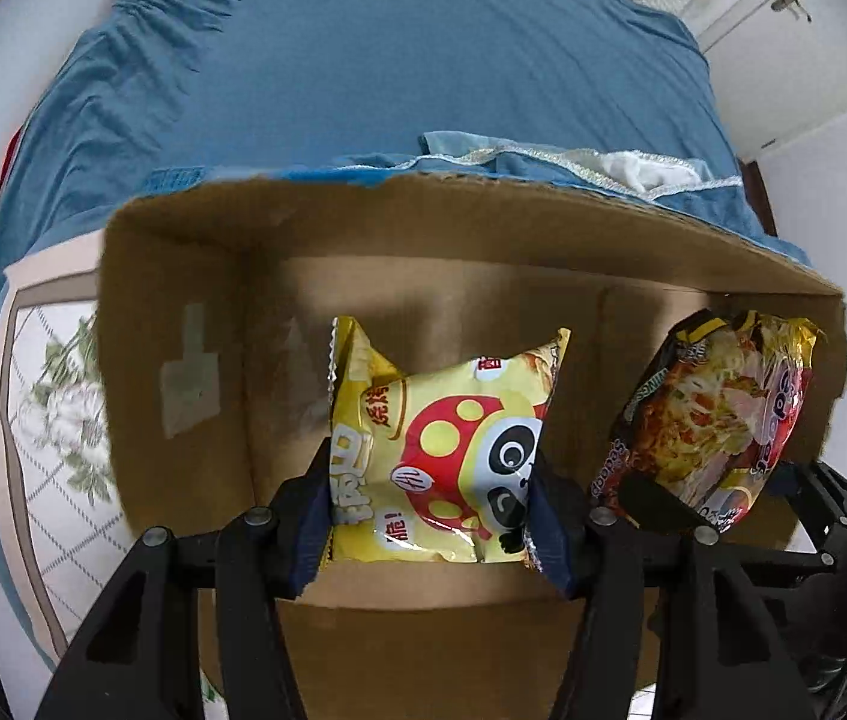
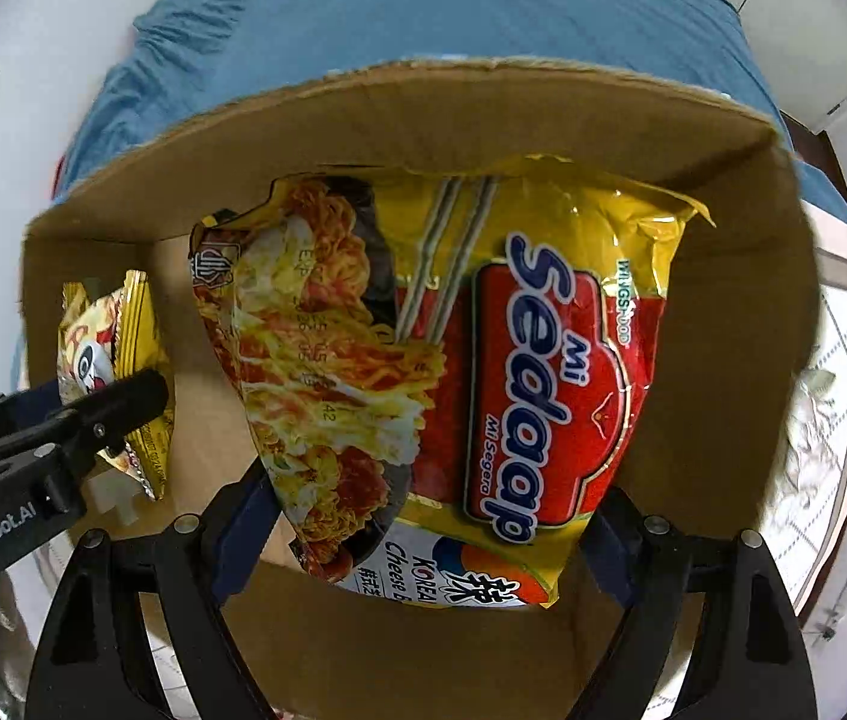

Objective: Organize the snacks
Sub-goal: 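Carry both packets into the cardboard box and open both tools to release, then grasp the red triangular packet with left tool while right tool grasps the white-red wafer pack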

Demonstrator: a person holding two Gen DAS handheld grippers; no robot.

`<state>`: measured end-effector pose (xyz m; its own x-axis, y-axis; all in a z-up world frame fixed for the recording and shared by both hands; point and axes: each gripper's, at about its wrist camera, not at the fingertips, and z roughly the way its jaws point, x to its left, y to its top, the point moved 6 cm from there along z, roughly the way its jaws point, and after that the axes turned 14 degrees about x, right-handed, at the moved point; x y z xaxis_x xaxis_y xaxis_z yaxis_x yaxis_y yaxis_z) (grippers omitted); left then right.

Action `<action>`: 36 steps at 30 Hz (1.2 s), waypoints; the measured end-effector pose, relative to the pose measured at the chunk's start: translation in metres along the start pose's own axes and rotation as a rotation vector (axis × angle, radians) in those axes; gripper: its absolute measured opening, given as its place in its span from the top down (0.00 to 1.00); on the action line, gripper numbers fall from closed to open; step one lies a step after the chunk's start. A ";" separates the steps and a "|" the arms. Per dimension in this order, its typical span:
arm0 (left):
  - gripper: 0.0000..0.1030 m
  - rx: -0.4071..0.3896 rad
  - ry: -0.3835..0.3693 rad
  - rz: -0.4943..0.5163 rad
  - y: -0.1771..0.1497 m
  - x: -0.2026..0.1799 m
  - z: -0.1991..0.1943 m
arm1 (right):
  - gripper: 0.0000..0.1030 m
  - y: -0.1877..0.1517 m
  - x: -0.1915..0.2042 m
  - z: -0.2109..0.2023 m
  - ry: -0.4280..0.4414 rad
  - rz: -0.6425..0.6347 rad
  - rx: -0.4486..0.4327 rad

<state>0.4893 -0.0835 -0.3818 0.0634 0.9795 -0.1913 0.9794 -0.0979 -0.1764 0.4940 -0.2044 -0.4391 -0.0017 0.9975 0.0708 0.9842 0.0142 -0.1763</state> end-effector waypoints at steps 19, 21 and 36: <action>0.14 -0.186 0.093 -0.001 -0.020 0.004 -0.020 | 0.03 -0.048 -0.011 -0.030 -0.016 0.028 -0.074; 0.14 -0.234 0.110 -0.002 -0.031 0.005 -0.029 | 0.03 -0.064 -0.015 -0.041 -0.025 0.033 -0.111; 0.14 -0.427 0.147 0.006 -0.143 -0.006 -0.091 | 0.03 -0.153 -0.024 -0.118 -0.094 0.063 -0.343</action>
<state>0.3659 -0.0591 -0.2671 0.0652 0.9968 -0.0465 0.9682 -0.0519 0.2445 0.3643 -0.2385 -0.2980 0.0605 0.9979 -0.0230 0.9849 -0.0559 0.1639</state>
